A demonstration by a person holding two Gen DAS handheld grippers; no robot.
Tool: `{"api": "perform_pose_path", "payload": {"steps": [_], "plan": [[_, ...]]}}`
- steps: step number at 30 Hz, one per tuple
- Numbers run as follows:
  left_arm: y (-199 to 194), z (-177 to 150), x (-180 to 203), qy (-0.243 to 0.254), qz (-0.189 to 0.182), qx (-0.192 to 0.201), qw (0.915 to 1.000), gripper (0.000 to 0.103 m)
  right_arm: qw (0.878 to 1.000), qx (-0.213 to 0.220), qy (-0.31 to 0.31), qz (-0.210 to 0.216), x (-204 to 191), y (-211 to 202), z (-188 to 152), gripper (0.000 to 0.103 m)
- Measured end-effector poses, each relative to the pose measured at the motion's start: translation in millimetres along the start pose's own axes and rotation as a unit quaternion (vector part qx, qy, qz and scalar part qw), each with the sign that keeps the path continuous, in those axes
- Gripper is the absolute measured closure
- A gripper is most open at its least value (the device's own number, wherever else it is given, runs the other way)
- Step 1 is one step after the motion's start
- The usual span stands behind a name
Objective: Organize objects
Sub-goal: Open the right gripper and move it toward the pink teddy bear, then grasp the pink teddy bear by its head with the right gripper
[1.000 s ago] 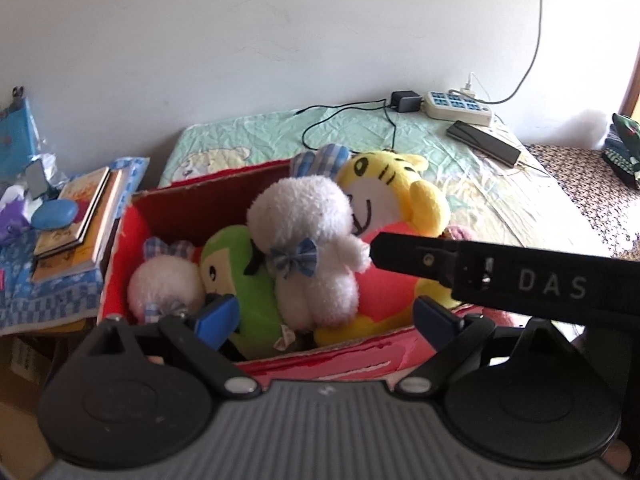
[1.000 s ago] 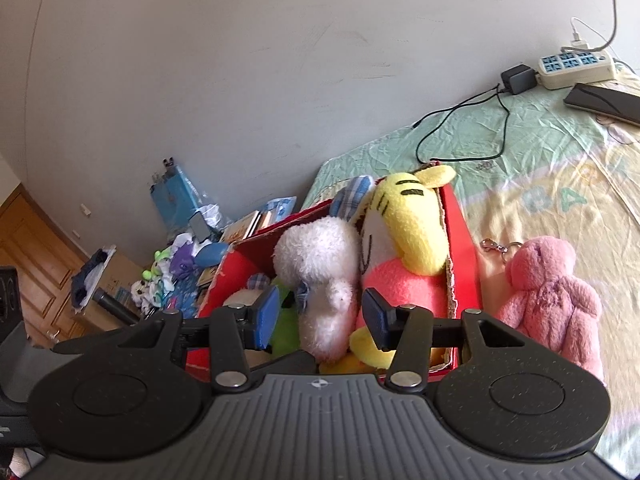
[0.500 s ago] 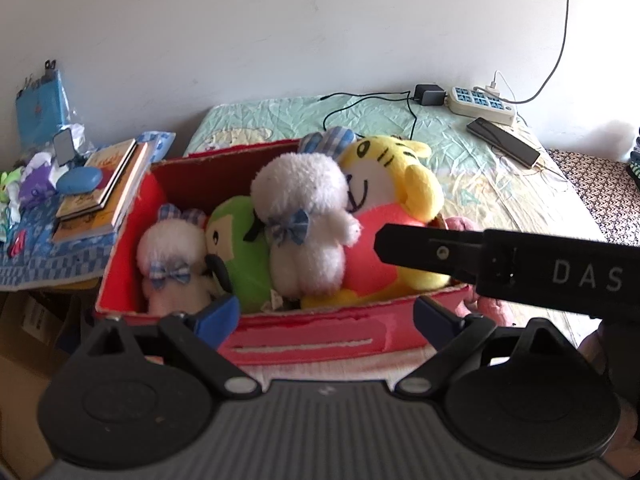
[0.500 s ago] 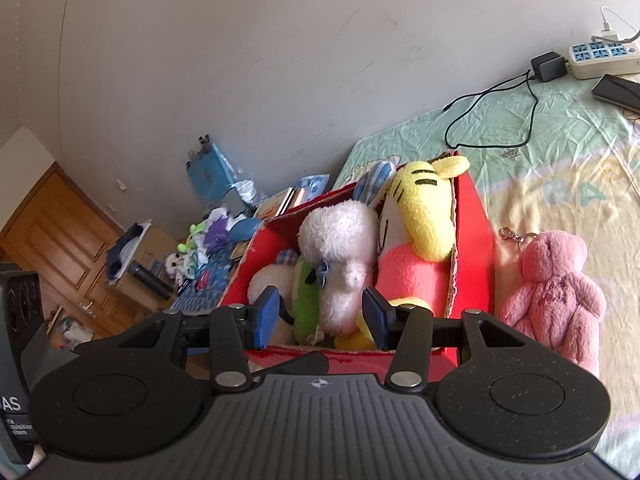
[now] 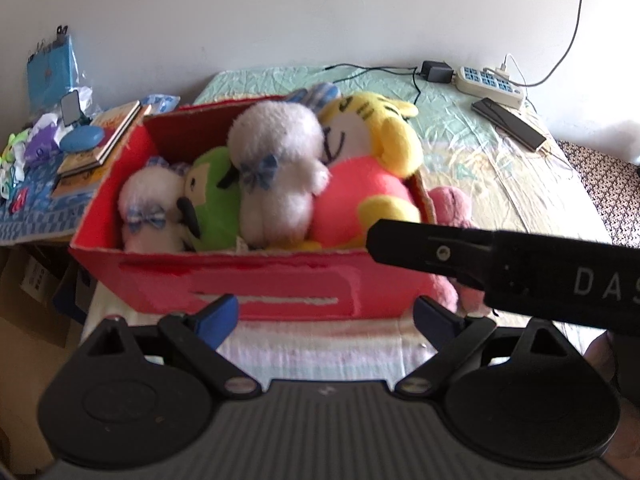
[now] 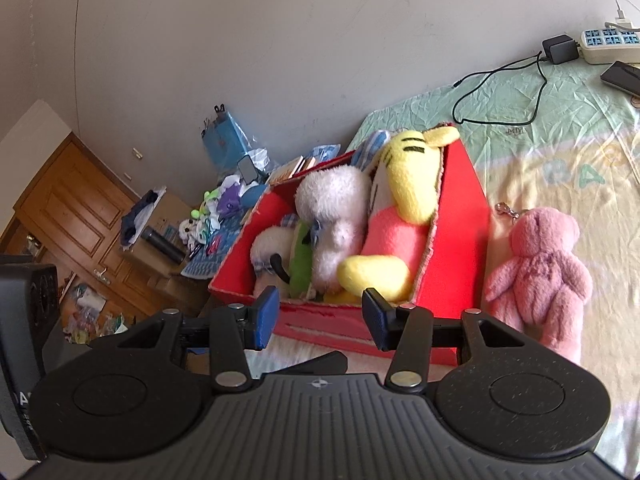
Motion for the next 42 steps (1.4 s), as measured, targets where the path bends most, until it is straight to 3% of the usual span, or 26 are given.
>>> {"api": "perform_pose_path", "payload": {"steps": [23,42], "plan": [[44.5,-20.9,75.9,0.064,-0.029,-0.061,0.9956,0.008,0.997,-0.022,0.063,-0.036,69.1,-29.2,-24.9,0.052],[82.5,-24.8,121.6,0.105,-0.084,-0.051,0.9896,0.009,0.985,-0.021,0.137,-0.103,153.5,-30.5,-22.9,0.05]]}}
Point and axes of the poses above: each gripper's, at about its wrist camera, not at the fingertips, and y roughly the way its jaws point, x to its right, z to its top, the point moved 8 cm from there along y, roughly the way its jaws point, and after that the axes turned 3 degrees about y, right-handed, at the moved point
